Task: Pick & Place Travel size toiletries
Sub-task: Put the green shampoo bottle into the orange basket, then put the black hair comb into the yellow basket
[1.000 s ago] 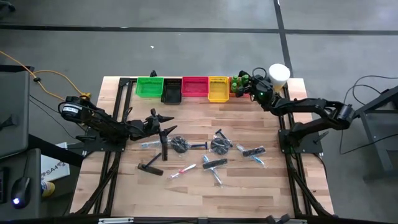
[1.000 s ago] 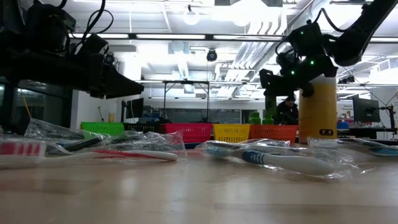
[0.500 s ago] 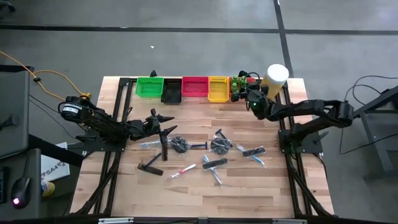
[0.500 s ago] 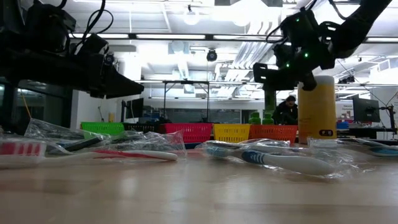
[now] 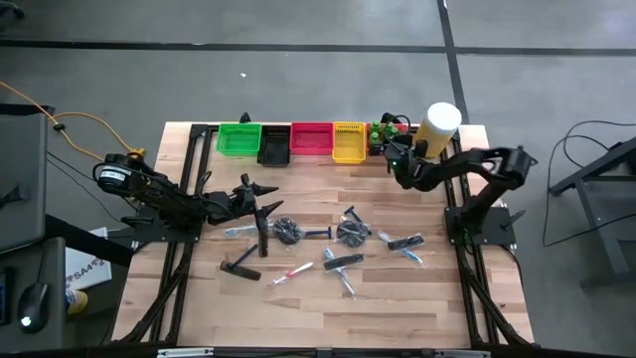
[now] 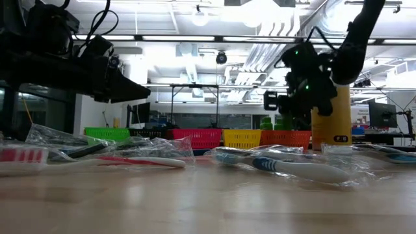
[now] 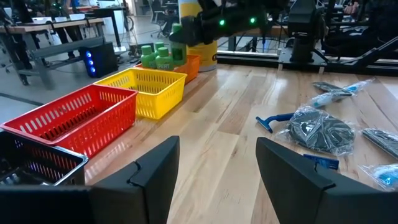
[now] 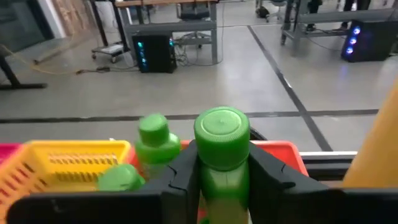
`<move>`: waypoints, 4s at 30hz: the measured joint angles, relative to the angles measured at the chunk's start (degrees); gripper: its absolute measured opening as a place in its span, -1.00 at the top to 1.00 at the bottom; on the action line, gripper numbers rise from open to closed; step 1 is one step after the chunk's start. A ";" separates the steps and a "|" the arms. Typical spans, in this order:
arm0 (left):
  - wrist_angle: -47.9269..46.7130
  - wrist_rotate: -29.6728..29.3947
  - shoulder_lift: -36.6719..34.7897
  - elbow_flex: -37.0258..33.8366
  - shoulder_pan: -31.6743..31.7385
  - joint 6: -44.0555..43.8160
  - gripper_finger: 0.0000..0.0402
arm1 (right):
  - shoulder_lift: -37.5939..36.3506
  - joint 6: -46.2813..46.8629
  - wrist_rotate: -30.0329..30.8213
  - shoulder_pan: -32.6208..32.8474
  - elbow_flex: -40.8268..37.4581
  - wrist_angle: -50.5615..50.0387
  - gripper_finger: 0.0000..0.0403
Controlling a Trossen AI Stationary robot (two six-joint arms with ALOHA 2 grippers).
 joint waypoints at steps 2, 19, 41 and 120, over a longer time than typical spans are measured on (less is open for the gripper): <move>0.00 0.00 0.00 0.00 0.00 0.00 -0.05 | 0.82 0.00 -0.62 -0.48 0.00 0.16 0.54; -0.39 -0.02 0.00 0.00 0.00 -0.05 -0.05 | -0.88 -3.07 0.49 0.26 0.00 -0.81 -0.16; -0.50 -0.04 0.00 0.00 0.00 -0.46 -0.05 | -15.16 -11.32 -4.90 10.41 -0.02 -12.17 0.39; -111.41 -1.99 -9.79 31.08 -31.78 -98.83 -0.05 | -16.87 -4.61 -30.08 28.99 0.00 -29.62 0.30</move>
